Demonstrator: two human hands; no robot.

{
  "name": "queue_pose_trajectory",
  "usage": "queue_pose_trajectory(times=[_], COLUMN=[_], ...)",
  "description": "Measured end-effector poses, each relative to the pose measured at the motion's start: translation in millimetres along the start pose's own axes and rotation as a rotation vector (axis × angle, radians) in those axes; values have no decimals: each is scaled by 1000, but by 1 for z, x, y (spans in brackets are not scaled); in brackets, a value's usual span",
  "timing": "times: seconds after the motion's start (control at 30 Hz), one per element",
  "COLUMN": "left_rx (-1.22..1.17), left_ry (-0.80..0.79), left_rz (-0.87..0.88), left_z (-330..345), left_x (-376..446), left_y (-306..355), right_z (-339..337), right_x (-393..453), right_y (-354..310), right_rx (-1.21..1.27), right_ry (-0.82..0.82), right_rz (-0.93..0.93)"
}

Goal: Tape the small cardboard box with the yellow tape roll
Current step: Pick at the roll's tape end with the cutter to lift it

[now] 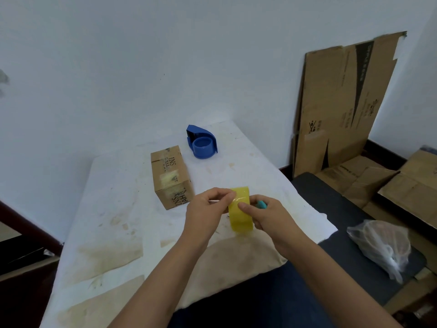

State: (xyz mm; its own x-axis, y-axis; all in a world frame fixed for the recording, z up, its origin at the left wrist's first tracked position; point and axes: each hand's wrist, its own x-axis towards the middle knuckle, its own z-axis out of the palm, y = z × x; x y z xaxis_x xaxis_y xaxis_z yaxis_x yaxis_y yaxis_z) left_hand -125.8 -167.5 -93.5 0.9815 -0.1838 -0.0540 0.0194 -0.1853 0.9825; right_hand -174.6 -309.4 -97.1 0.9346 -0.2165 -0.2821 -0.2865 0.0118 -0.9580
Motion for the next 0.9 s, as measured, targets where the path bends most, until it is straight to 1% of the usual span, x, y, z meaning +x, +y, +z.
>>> queue_pose_trajectory(times=[0.17,0.27,0.33,0.4,0.43,0.57,0.63,0.7,0.83,0.87,0.9], left_rx=[-145,-146,-142,-149,-151,-143,-140,-136,-150,-159,-167], left_ry=[4,-33,-78,-101,-97,-38,-3,36,70,71,74], left_rz=[-62,-83,-91,-105,-112,-125,-123,-116,-110,-110,-111], left_z=[1,2,1,-4,-8,-34,-49,-63,-82,-86,-89], left_x=[-4,-5,-5,-2,-1,4,6,8,10,10,11], left_y=[-5,-3,-2,-2,-2,-6,-8,-9,-10,-10,-10], right_z=[-1,3,2,1,0,4,9,14,22,23,23], right_x=[1,5,11,15,17,29,37,46,58,60,62], right_y=[4,4,1,-3,-6,-14,-14,-10,-1,-1,-4], right_rx=[-60,-148,-193,-245,-326,-910,-1111,-1239,-1456,-1486,-1443], right_ry=[-19,41,51,59,81,220,238,218,106,68,38], right_rz=[-58,-30,-22,-69,-126,-385,-462,-509,-491,-478,-451])
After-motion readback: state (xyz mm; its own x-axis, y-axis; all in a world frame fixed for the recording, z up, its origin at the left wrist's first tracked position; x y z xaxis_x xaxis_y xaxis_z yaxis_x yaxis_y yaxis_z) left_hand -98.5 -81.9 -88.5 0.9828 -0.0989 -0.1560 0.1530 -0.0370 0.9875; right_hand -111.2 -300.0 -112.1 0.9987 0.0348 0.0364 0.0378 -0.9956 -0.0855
